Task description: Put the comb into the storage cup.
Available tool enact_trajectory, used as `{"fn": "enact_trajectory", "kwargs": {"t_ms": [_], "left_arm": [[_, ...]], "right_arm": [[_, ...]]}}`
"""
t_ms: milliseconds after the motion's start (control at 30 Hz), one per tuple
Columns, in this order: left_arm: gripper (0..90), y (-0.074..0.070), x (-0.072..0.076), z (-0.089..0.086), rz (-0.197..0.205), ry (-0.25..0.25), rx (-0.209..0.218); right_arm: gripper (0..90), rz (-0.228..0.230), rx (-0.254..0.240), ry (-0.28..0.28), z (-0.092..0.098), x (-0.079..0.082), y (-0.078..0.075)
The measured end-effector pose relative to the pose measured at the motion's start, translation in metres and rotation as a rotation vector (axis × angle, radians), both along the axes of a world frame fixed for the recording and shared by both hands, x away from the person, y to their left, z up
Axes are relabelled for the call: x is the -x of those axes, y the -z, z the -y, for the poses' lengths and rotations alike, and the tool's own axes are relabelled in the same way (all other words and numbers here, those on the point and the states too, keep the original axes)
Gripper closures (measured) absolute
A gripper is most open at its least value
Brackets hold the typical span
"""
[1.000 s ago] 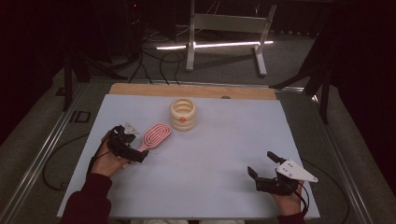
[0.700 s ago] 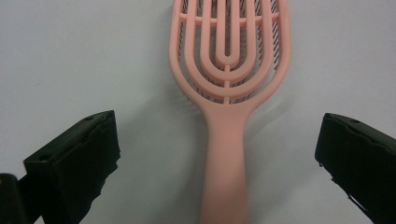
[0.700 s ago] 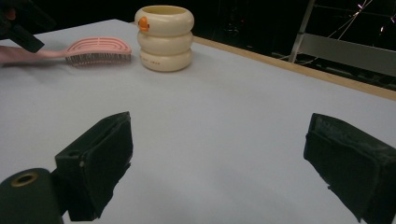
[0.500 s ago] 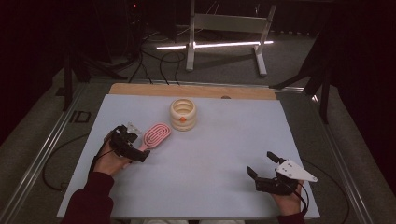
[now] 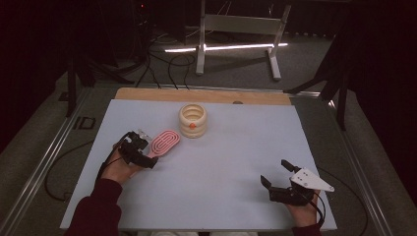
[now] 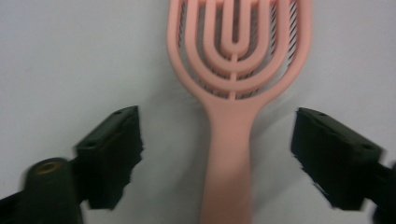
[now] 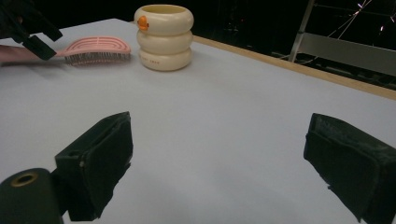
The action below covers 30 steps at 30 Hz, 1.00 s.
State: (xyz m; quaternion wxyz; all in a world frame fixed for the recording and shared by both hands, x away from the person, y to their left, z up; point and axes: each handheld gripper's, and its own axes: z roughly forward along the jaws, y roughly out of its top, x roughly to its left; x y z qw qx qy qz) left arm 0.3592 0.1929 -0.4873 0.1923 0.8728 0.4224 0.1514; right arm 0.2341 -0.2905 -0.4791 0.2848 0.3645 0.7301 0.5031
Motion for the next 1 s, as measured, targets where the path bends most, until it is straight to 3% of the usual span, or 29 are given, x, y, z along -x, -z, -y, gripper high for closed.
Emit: {"fn": "enact_trajectory", "kwargs": {"t_ms": [133,200,467,700,1000], "left_arm": [[31.8,0.004,-0.002,0.002,-0.033,0.011,-0.013],[40.7,0.006,-0.003,0.002,-0.055,0.014,-0.018],[59.6,0.008,-0.005,0.005,-0.122,0.020,-0.003],[67.3,0.007,-0.010,0.009,-0.168,0.018,-0.007],[70.1,0.007,-0.012,0.006,-0.182,0.004,0.010]], "right_arm": [[7.7,0.000,0.001,0.002,0.000,0.000,0.000],[7.7,-0.001,0.001,0.002,0.000,0.000,0.000],[7.7,-0.001,0.001,0.002,0.001,0.000,0.000],[7.7,-0.002,0.002,0.000,0.000,0.000,0.000],[7.7,-0.003,0.005,0.002,0.001,0.000,0.000]]}}
